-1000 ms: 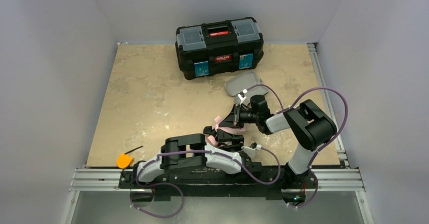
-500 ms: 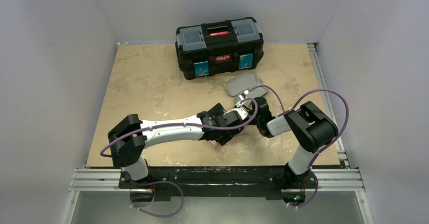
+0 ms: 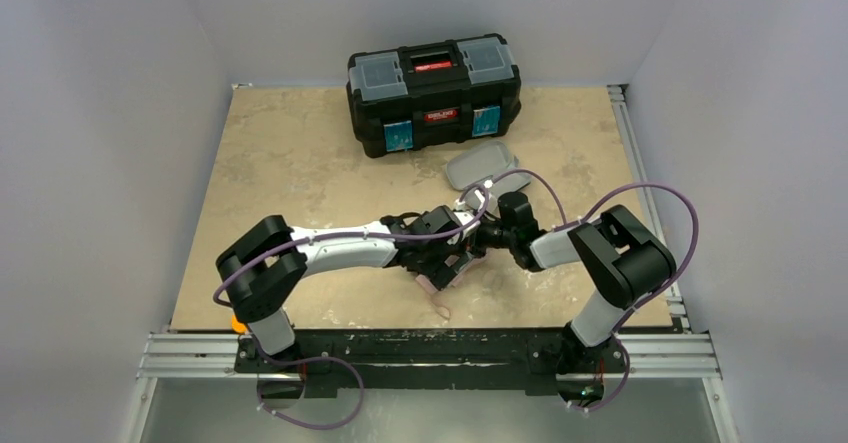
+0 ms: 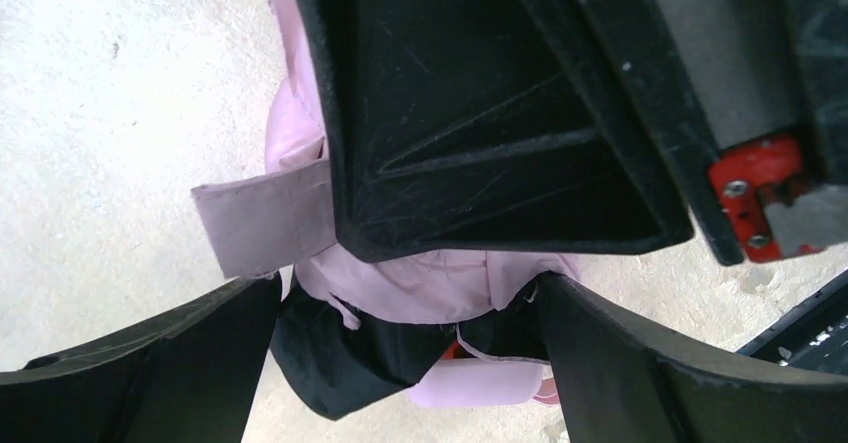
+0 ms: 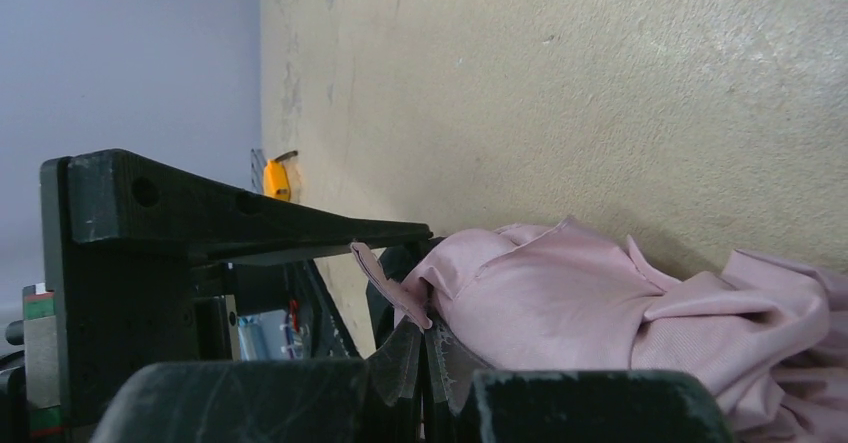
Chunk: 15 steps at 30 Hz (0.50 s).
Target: Put away the umbrella
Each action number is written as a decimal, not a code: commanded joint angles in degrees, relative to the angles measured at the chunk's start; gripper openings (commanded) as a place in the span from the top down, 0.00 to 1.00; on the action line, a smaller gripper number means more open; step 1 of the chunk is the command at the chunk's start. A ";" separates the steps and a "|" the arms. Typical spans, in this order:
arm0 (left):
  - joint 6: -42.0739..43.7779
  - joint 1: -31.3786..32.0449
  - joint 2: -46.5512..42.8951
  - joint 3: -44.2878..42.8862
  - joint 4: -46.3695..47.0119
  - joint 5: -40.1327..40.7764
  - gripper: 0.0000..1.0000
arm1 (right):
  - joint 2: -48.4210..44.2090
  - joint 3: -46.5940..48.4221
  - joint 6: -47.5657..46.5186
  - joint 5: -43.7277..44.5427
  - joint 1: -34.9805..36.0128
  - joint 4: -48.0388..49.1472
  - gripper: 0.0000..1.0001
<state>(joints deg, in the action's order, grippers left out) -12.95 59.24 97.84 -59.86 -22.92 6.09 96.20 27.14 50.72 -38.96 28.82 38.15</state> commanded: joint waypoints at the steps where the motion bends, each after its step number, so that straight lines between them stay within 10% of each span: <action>1: -2.41 0.17 1.60 2.34 9.70 -4.90 0.00 | 1.61 -0.55 -2.94 5.62 0.01 -8.97 1.00; 15: -4.04 0.17 -3.66 1.60 7.11 -8.98 0.00 | 1.10 -0.69 -2.98 5.57 0.01 -9.05 1.00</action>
<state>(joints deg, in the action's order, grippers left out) -14.74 58.78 96.25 -57.23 -18.15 1.34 95.94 27.42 50.48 -38.94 28.82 36.91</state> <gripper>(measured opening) 0.998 0.001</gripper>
